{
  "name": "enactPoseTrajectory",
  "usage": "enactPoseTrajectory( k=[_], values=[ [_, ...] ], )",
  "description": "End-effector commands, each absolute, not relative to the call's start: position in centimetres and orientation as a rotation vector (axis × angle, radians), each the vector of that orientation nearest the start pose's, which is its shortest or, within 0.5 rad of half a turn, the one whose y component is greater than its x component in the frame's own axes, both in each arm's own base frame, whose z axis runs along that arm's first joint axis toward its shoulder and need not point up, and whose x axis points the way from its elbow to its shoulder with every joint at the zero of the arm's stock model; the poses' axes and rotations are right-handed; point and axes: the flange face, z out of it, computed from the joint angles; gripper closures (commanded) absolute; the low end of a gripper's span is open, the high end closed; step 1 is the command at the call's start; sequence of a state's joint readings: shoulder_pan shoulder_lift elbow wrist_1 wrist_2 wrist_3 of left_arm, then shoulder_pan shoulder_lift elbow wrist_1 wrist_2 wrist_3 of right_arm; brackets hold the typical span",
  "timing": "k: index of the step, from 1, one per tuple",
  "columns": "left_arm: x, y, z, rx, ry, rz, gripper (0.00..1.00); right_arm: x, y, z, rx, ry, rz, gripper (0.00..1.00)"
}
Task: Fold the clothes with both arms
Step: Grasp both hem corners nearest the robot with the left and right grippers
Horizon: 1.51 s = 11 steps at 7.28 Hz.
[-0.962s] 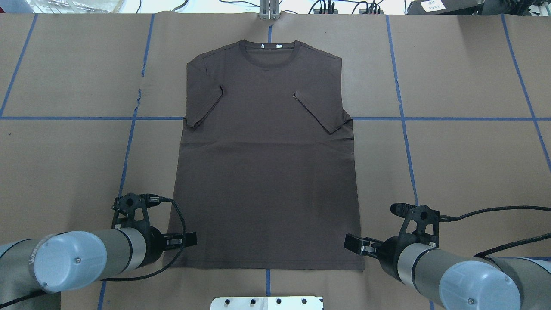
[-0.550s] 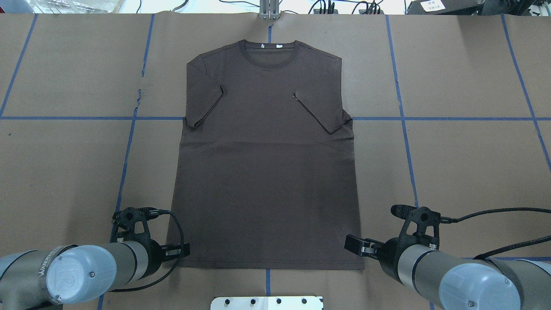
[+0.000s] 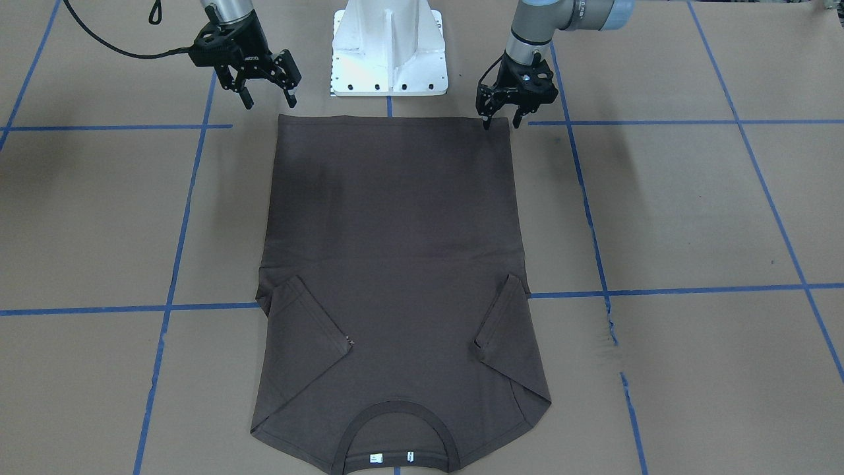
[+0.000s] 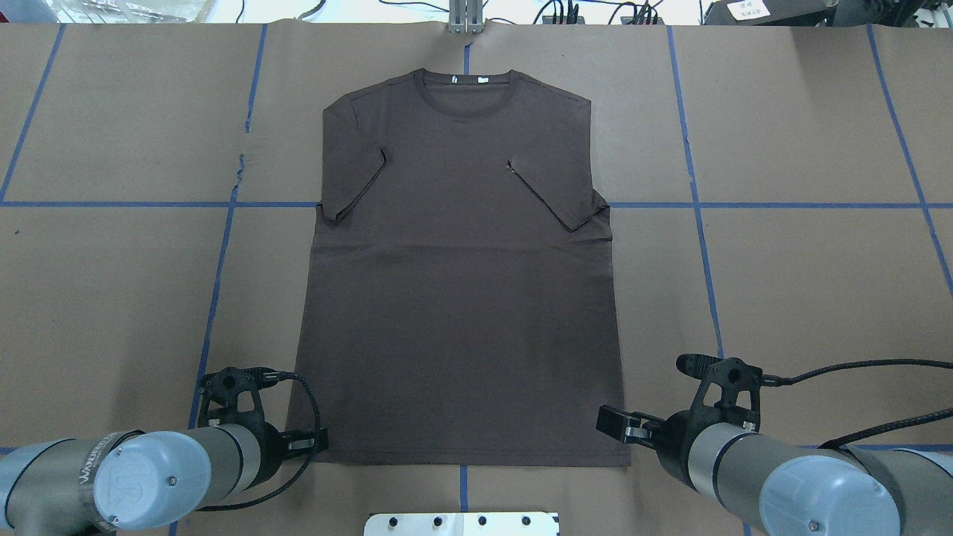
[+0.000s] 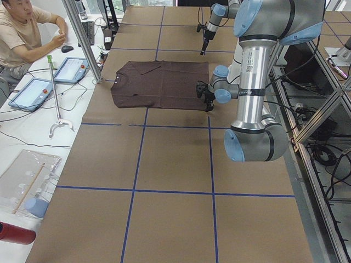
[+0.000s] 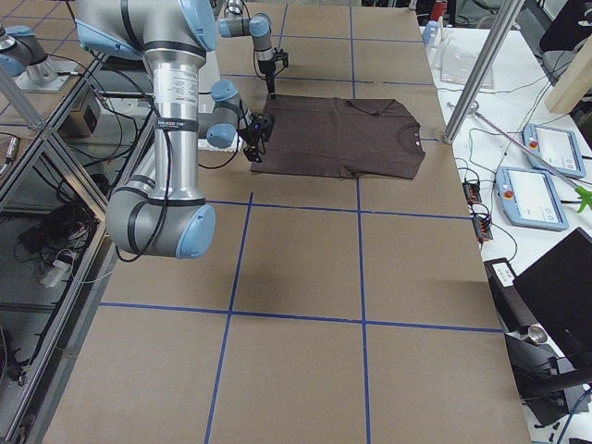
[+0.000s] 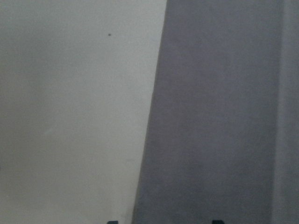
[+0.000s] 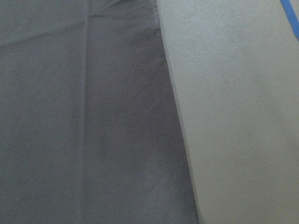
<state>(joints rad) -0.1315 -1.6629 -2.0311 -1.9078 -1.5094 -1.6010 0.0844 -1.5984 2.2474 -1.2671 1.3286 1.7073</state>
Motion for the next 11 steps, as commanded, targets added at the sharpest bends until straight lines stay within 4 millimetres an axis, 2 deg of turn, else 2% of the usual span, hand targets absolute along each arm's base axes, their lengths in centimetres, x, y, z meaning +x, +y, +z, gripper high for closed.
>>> enactPoseTrajectory(
  k=[1, 3, 4, 6, 7, 8, 9, 10, 11],
  values=[
    [49.2, -20.4, 36.6, 0.100, 0.884, -0.175, 0.34, -42.3, -19.3, 32.5, 0.200, -0.957, 0.317, 0.01],
    [49.1, -20.3, 36.4, 0.095, 0.890, -0.172, 0.92, -42.3, -19.3, 32.5, 0.199, -0.957, 0.317, 0.01],
    [49.1, -20.3, 36.2, 0.095, 0.893, -0.172, 1.00, -42.3, -19.3, 32.5, 0.199, -0.957, 0.317, 0.01],
    [48.9, -20.3, 35.9, 0.097, 0.901, -0.171, 1.00, -42.5, -18.9, 32.6, 0.193, -0.957, 0.315, 0.02],
    [48.9, -20.3, 35.7, 0.097, 0.904, -0.171, 1.00, -43.6, -17.4, 32.4, 0.179, -0.975, 0.395, 0.16],
    [48.5, -20.2, 35.0, 0.097, 0.919, -0.173, 1.00, -45.1, -16.1, 33.3, 0.195, -0.967, 0.432, 0.23],
    [48.4, -20.2, 34.7, 0.096, 0.925, -0.172, 1.00, -46.5, -15.8, 34.2, 0.187, -0.955, 0.479, 0.33],
    [48.3, -20.2, 34.6, 0.096, 0.929, -0.172, 1.00, -48.1, -15.7, 36.2, 0.189, -0.915, 0.505, 0.34],
    [48.3, -20.2, 34.6, 0.096, 0.929, -0.172, 1.00, -48.3, -15.6, 36.4, 0.192, -0.911, 0.506, 0.34]
  ],
)
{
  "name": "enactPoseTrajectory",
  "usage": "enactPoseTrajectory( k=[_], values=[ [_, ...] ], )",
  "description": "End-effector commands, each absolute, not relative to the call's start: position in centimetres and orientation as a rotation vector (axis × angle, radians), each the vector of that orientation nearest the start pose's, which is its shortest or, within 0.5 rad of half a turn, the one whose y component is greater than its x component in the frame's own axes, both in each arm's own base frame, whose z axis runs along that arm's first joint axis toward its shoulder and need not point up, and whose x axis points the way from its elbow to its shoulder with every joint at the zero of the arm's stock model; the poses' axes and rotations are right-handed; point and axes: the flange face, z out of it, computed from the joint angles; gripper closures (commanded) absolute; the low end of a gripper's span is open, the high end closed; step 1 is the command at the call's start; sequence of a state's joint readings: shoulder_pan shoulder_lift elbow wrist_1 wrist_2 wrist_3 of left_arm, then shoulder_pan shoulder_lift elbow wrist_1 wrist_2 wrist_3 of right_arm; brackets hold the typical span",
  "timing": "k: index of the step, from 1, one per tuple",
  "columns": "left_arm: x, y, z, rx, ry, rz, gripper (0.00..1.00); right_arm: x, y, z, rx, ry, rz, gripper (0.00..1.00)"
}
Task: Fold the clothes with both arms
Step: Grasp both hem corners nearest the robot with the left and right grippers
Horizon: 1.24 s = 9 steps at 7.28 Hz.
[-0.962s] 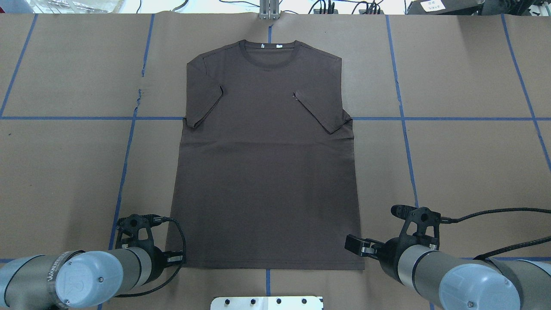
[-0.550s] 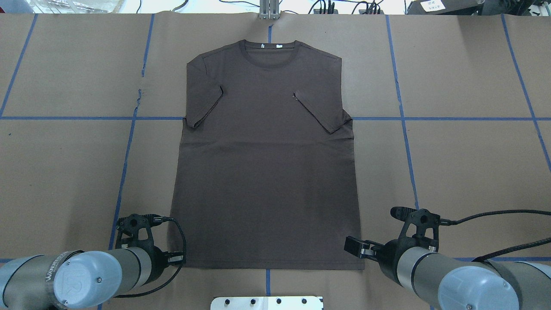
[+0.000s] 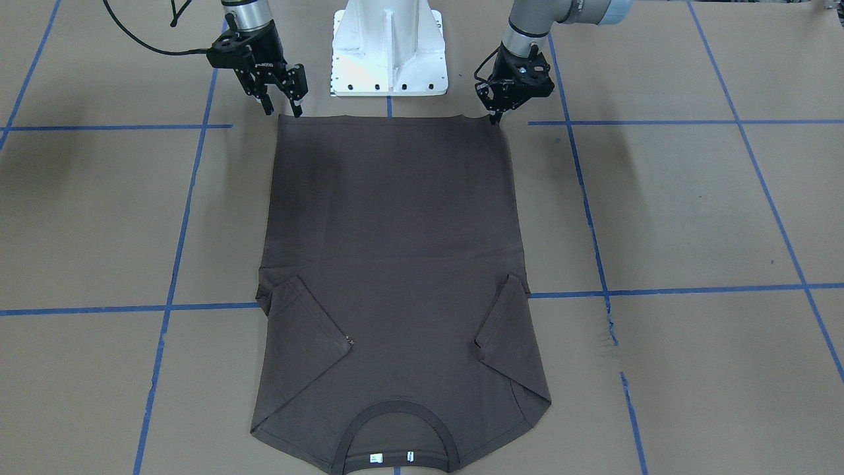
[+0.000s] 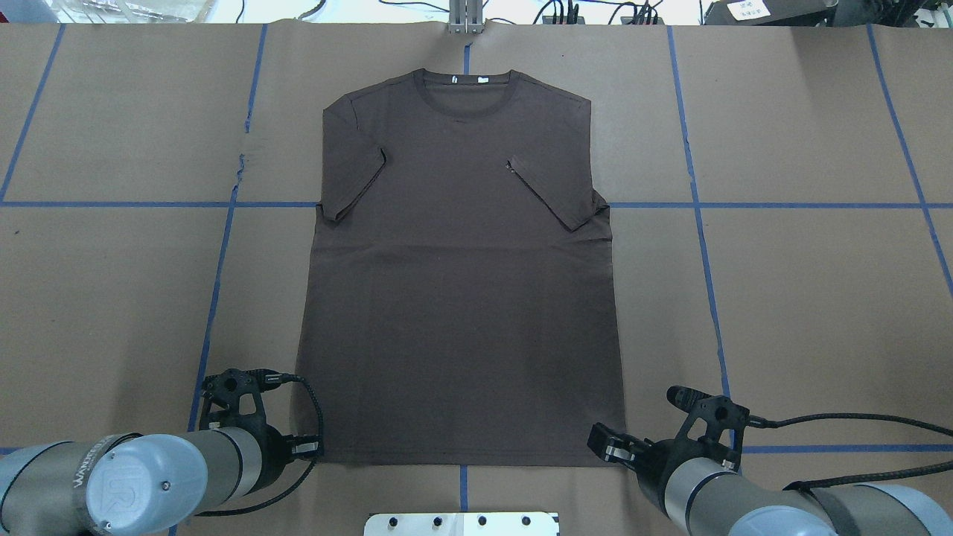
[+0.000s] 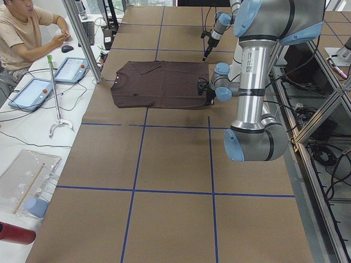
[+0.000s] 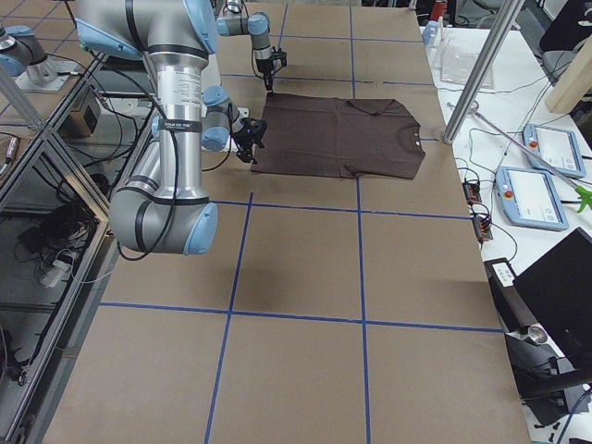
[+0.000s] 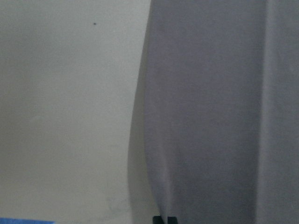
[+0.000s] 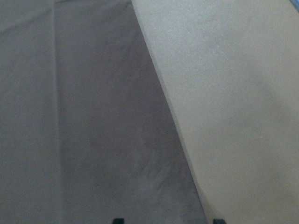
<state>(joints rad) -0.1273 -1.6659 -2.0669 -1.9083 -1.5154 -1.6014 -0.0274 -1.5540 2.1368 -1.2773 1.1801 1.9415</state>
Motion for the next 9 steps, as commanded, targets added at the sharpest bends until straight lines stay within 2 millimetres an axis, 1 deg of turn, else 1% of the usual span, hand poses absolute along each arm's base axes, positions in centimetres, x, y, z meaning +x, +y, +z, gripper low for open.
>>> enactPoseTrajectory(
  k=[1, 3, 4, 5, 6, 8, 9],
  values=[
    [48.31, -20.16, 34.56, 0.095, 0.929, -0.171, 1.00, -48.56, -14.82, 36.75, 0.192, -0.897, 0.489, 0.34],
    [48.28, -20.16, 34.61, 0.094, 0.929, -0.173, 1.00, -48.57, -14.74, 36.87, 0.194, -0.885, 0.485, 0.34],
    [48.34, -20.10, 34.68, 0.090, 0.928, -0.182, 1.00, -48.52, -14.67, 36.72, 0.192, -0.888, 0.486, 0.43],
    [48.46, -19.90, 34.61, 0.088, 0.929, -0.180, 1.00, -48.60, -14.62, 36.71, 0.194, -0.889, 0.487, 0.59],
    [48.46, -19.90, 34.61, 0.088, 0.930, -0.180, 1.00, -48.67, -14.40, 36.86, 0.192, -0.886, 0.482, 0.61],
    [48.43, -19.90, 34.68, 0.088, 0.928, -0.180, 1.00, -48.74, -14.16, 36.88, 0.190, -0.885, 0.476, 0.60],
    [48.46, -19.84, 34.68, 0.089, 0.928, -0.179, 1.00, -48.65, -14.15, 37.10, 0.191, -0.880, 0.472, 0.57]
  ],
)
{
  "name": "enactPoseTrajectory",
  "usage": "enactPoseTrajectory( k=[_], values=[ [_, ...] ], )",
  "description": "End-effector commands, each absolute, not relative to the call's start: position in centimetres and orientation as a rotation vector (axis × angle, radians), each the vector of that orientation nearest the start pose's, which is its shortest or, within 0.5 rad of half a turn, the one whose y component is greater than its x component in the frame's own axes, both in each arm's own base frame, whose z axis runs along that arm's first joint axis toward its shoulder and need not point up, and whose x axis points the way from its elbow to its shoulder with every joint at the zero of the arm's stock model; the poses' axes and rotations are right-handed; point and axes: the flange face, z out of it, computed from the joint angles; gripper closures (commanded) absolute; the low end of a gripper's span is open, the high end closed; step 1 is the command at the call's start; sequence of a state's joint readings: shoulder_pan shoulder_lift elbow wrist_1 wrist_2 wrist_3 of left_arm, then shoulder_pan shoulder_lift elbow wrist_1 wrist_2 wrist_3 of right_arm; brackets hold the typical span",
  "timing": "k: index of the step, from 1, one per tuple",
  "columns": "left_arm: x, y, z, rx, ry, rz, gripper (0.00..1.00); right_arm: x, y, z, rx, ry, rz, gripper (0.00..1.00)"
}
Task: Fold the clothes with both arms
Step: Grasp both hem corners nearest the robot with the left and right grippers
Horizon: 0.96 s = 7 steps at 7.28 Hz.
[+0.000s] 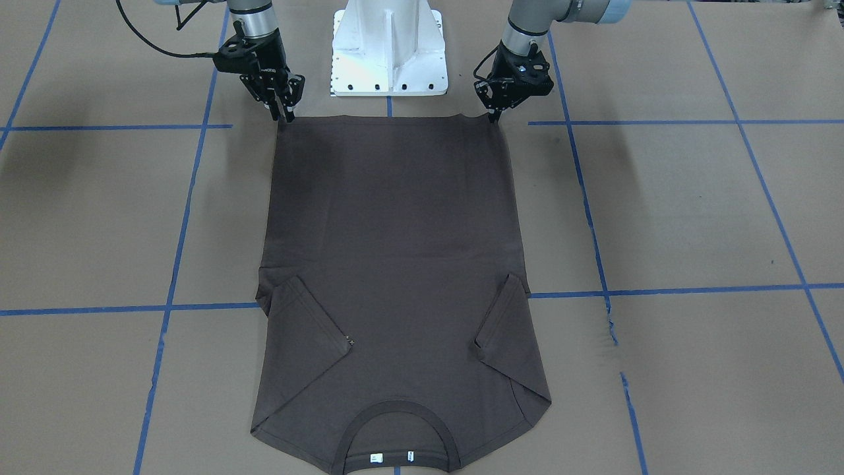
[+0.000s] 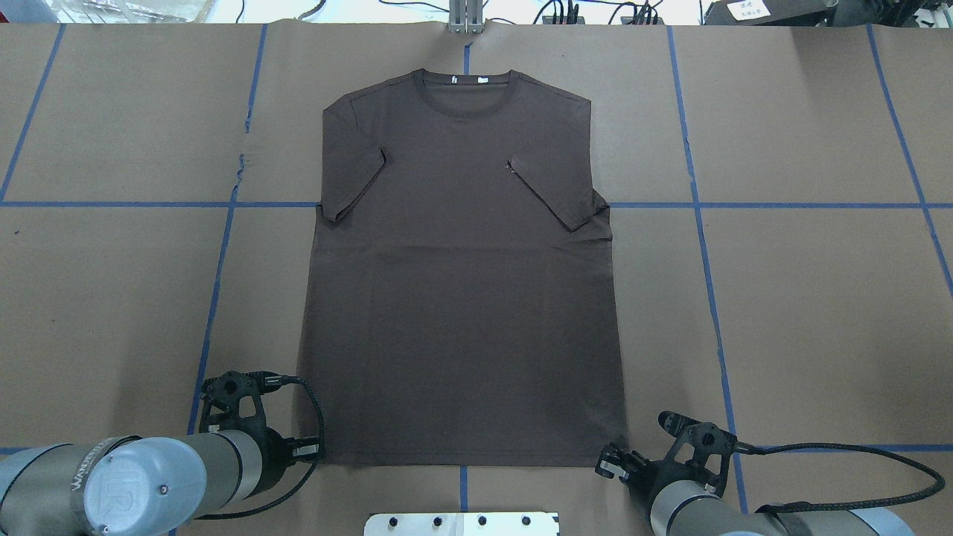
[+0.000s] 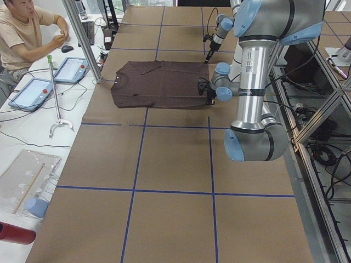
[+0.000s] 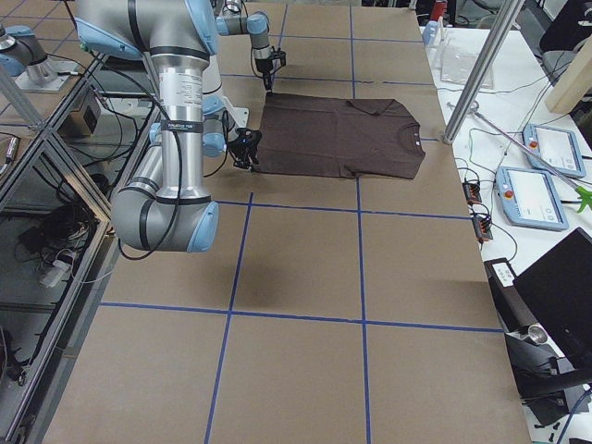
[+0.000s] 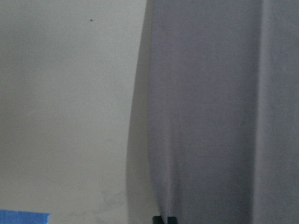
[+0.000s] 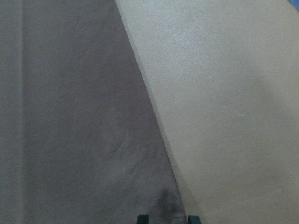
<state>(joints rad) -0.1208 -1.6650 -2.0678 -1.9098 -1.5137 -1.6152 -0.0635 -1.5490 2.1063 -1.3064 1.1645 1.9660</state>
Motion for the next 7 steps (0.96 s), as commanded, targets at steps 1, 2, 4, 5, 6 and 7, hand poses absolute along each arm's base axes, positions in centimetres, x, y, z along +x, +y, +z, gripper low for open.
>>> enactPoseTrajectory(
  k=[1, 2, 4, 5, 6, 7],
  values=[
    [48.46, -19.84, 34.68, 0.089, 0.928, -0.179, 1.00, -48.55, -14.07, 37.44, 0.194, -0.870, 0.464, 0.49],
    [48.52, -19.70, 34.68, 0.089, 0.928, -0.177, 1.00, -48.81, -13.82, 37.54, 0.201, -0.831, 0.452, 0.46],
    [48.57, -19.63, 34.61, 0.088, 0.930, -0.176, 1.00, -48.85, -13.68, 37.51, 0.202, -0.825, 0.452, 0.51],
    [48.57, -19.63, 34.60, 0.088, 0.930, -0.176, 1.00, -48.86, -13.77, 37.58, 0.204, -0.824, 0.455, 0.58],
    [48.57, -19.63, 34.60, 0.088, 0.930, -0.176, 1.00, -48.91, -13.71, 37.50, 0.203, -0.826, 0.457, 0.70],
    [48.57, -19.63, 34.60, 0.088, 0.930, -0.176, 1.00, -49.12, -13.63, 37.33, 0.202, -0.831, 0.460, 0.82]
  ],
)
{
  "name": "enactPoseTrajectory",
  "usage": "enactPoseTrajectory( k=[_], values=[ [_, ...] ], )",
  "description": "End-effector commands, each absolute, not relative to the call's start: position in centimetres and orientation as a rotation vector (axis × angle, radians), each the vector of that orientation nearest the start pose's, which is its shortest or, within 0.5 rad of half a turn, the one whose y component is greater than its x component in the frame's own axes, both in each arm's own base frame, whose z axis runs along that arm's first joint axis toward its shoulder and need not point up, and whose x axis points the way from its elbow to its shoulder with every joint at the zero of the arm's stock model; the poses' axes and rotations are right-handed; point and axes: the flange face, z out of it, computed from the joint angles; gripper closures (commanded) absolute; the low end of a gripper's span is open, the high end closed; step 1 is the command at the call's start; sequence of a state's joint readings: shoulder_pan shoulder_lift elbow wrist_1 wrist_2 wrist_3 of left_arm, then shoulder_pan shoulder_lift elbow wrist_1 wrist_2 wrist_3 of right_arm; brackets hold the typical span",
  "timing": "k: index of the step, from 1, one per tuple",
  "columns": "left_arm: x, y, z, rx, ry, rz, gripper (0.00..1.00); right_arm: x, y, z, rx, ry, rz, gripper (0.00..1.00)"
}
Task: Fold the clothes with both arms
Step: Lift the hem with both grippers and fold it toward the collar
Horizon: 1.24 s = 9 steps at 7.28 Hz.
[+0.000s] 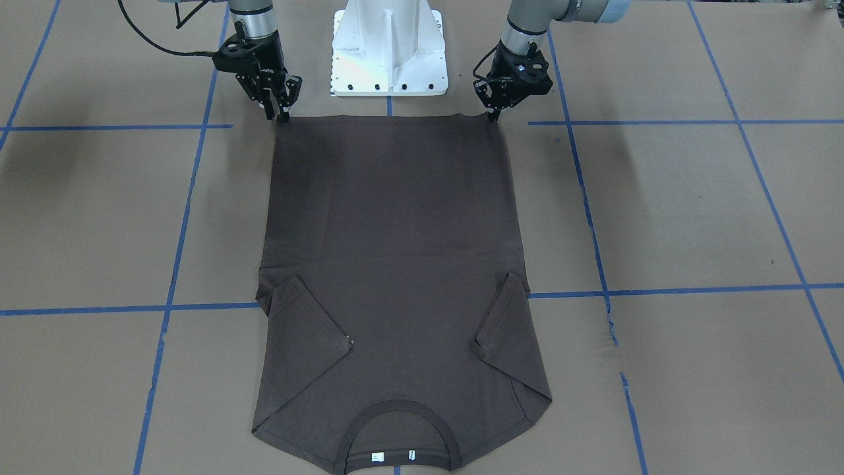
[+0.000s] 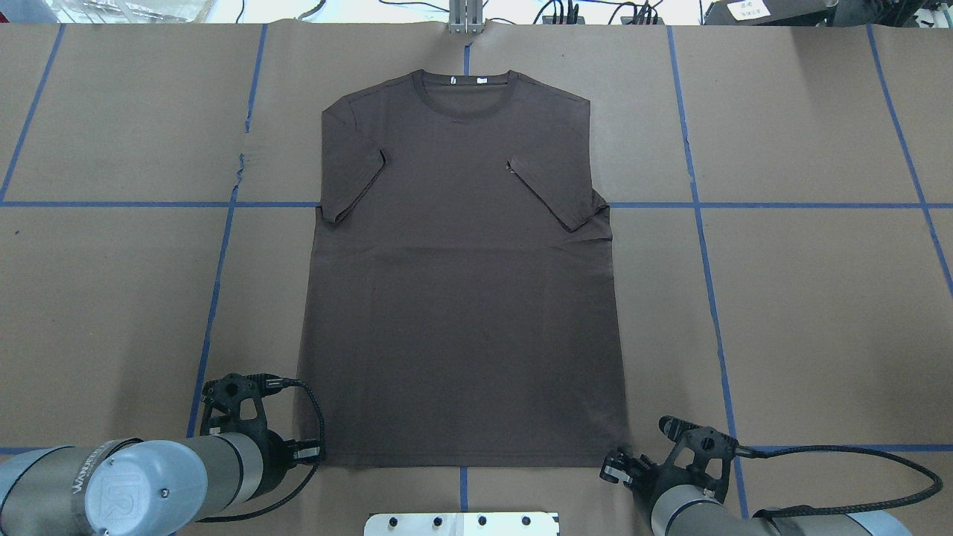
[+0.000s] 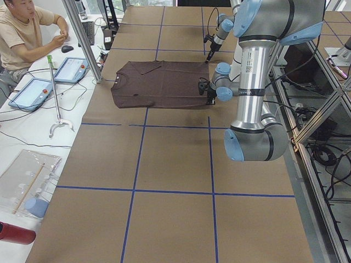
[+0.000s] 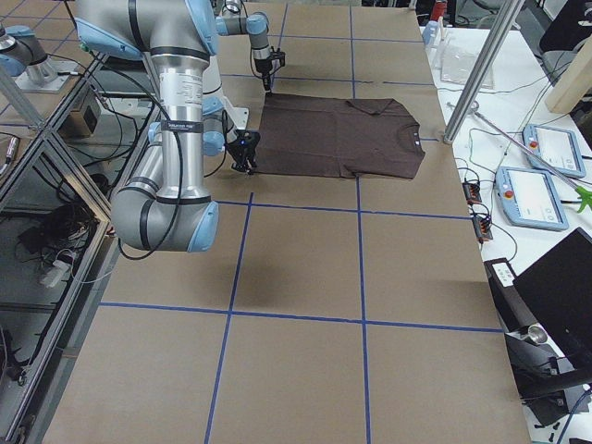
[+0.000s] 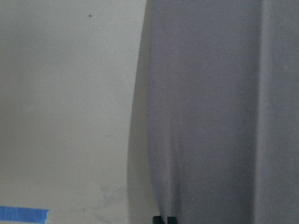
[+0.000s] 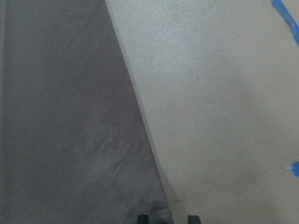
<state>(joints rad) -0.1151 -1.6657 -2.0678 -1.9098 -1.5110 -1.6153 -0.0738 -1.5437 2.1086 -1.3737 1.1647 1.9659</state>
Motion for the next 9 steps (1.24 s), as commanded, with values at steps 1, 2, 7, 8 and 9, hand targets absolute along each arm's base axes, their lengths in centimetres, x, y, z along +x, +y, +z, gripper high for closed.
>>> enactPoseTrajectory(
  k=[1, 2, 7, 8, 9],
  values=[
    [48.5, -19.6, 34.5, 0.088, 0.931, -0.176, 1.00, -49.5, -13.7, 36.7, 0.197, -0.845, 0.466, 1.00],
    [48.5, -19.6, 34.5, 0.087, 0.933, -0.175, 1.00, -49.5, -13.6, 36.3, 0.193, -0.853, 0.468, 1.00],
    [40.1, -17.6, 23.4, -0.009, 1.000, -0.108, 1.00, -38.9, -14.7, 26.0, 0.130, -0.891, 0.469, 1.00],
    [35.9, -16.8, 18.4, -0.047, 1.019, -0.089, 1.00, -35.1, -14.3, 23.0, 0.090, -0.903, 0.449, 1.00],
    [33.7, -16.7, 14.9, -0.068, 1.037, -0.083, 1.00, -32.4, -14.2, 21.0, 0.058, -0.923, 0.441, 1.00]
  ],
)
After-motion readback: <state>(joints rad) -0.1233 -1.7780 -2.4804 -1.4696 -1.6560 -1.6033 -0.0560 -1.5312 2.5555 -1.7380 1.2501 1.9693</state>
